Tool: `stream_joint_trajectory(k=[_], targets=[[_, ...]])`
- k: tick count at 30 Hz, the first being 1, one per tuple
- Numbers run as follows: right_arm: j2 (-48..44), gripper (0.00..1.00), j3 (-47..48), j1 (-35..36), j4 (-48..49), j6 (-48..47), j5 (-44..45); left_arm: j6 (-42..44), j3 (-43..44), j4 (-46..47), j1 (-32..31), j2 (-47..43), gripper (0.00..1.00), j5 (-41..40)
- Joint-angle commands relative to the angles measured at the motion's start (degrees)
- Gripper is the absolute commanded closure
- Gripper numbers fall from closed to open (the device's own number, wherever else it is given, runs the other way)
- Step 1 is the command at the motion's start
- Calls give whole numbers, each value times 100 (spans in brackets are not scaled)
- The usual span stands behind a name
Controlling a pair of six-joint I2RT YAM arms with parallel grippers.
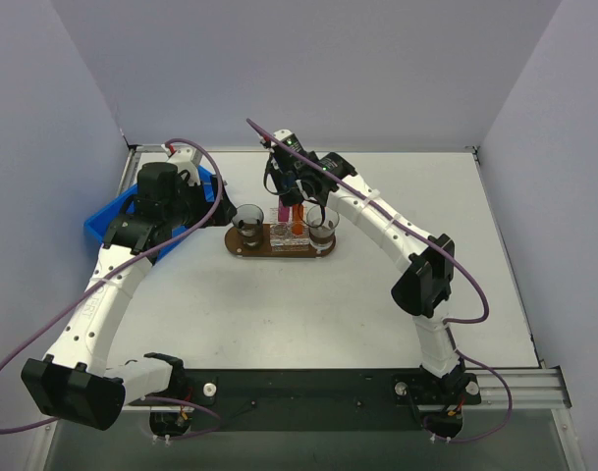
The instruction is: Prepare toiletry sets of a toothbrush and toothpaste on the tray
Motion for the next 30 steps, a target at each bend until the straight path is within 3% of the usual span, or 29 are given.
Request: stream_joint_trajectory(k=[1, 30], targets=[[-22, 100, 187, -50, 139, -69, -18, 36, 81, 96, 59, 17, 6, 21], [215, 100, -182, -112, 394, -156, -220, 45, 46, 87, 68, 35, 7, 65]])
